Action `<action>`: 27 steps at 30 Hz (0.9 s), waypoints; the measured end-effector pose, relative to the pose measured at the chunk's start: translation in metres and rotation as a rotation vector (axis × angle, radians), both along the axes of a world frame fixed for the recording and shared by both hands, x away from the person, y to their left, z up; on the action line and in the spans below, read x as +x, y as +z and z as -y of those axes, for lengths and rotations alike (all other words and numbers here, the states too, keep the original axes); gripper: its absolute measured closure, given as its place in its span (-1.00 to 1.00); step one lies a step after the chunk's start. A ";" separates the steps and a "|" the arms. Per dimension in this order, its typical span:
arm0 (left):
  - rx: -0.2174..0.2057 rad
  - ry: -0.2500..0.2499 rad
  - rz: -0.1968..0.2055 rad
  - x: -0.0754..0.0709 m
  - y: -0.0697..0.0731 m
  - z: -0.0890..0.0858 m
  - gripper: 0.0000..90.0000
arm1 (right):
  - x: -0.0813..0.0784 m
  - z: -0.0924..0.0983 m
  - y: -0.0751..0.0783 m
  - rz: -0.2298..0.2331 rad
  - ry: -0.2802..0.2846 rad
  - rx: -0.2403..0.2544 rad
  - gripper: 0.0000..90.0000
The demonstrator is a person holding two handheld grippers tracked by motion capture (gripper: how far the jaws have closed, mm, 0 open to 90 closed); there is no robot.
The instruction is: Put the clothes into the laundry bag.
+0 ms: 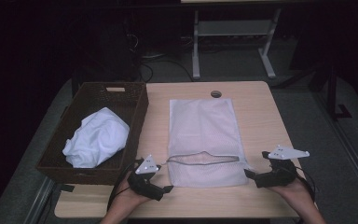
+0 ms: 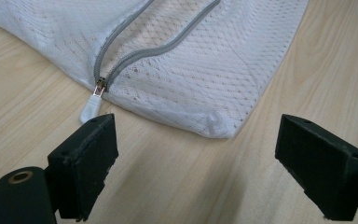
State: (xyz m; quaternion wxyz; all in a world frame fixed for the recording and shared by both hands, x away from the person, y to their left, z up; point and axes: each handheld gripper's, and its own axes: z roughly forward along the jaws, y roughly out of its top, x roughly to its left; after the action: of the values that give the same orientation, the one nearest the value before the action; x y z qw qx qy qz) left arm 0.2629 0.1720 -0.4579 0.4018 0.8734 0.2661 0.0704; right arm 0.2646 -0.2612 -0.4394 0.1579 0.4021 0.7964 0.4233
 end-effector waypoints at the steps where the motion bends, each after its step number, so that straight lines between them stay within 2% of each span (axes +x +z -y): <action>1: -0.004 -0.001 0.000 0.000 0.000 0.000 -0.72 | 0.002 -0.001 0.002 0.004 -0.005 0.003 -0.98; 12: -0.003 0.004 -0.001 -0.001 0.000 0.000 -0.72 | 0.017 -0.006 0.013 0.038 0.003 -0.004 -0.98; 15: -0.001 0.002 -0.001 0.000 0.000 0.000 -0.72 | 0.020 -0.005 0.013 0.037 0.002 0.007 -0.86; 24: -0.004 -0.001 -0.001 -0.001 0.000 0.000 -0.72 | 0.031 -0.010 0.016 0.034 0.018 -0.006 -0.85; 27: -0.003 -0.001 -0.001 -0.001 0.000 0.000 -0.72 | 0.037 -0.013 0.020 0.043 0.016 -0.002 -0.73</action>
State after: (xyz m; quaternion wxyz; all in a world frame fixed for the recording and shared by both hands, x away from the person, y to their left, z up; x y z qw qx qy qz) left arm 0.2620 0.1724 -0.4577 0.4029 0.8730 0.2661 0.0692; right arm 0.3011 -0.2485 -0.4195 0.1719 0.3862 0.7965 0.4323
